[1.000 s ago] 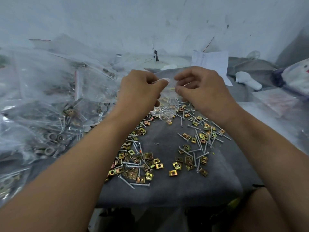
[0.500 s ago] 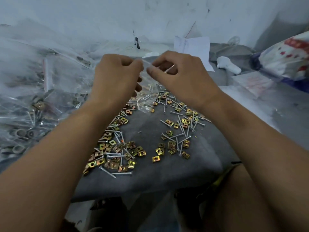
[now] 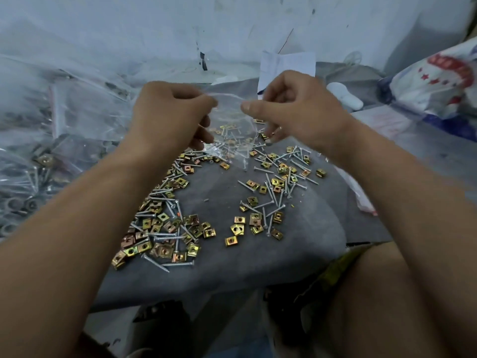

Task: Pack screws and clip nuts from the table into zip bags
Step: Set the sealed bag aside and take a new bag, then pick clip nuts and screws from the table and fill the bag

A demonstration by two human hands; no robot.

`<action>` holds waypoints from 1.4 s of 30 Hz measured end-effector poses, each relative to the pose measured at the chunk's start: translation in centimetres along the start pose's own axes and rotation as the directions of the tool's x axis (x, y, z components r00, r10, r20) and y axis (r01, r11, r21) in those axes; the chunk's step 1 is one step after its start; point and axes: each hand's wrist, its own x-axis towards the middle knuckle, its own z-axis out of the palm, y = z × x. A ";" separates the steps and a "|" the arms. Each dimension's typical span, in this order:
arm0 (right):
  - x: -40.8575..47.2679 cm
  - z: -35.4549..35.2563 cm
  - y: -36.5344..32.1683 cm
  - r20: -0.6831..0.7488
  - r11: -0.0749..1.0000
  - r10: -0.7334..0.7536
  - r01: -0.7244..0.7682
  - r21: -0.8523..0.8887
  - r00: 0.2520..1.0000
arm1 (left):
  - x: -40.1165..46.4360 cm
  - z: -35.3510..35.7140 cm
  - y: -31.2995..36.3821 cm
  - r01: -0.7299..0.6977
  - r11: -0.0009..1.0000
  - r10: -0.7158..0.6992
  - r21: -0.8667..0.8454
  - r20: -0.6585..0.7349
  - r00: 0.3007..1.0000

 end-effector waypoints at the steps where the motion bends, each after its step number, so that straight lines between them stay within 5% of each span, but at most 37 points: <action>1: -0.2 -1.1 0.4 0.088 1.000 0.012 -0.009 -0.029 0.996 | 0.2 -0.2 -0.3 0.037 0.997 -0.037 -0.064 -0.008 0.999; 4: -1.3 -3.0 2.1 0.407 0.906 0.007 0.167 -0.389 0.913 | 0.7 -0.8 -0.7 0.073 0.986 -0.090 -0.147 -0.108 0.990; 8: -2.3 -2.2 3.1 0.591 0.851 0.084 0.250 -0.461 0.802 | 1.8 -1.5 -0.1 -0.004 0.936 -0.090 -0.351 -0.250 0.964; 12: -2.2 -1.9 3.5 0.626 0.797 0.090 0.322 -0.512 0.774 | 1.3 -1.7 -1.0 0.003 1.000 -0.001 0.013 -0.144 0.990; 16: -2.1 -1.9 3.6 0.616 0.769 0.112 0.325 -0.551 0.780 | 1.5 -1.6 -1.3 0.024 0.998 -0.034 -0.063 -0.161 0.986; 22: -1.9 -1.3 3.6 0.586 0.670 0.080 0.391 -0.631 0.806 | 1.5 -1.3 -2.2 0.034 0.986 -0.016 0.161 -0.112 0.994; 27: -1.8 -1.3 4.1 0.575 0.765 0.048 0.340 -0.547 0.817 | 1.6 -1.0 -1.9 0.020 0.980 0.002 0.196 -0.107 0.994; 42: -1.0 -0.9 4.6 0.561 0.779 0.071 0.306 -0.547 0.824 | 1.3 -0.7 -1.5 0.041 0.976 -0.022 0.215 -0.090 0.996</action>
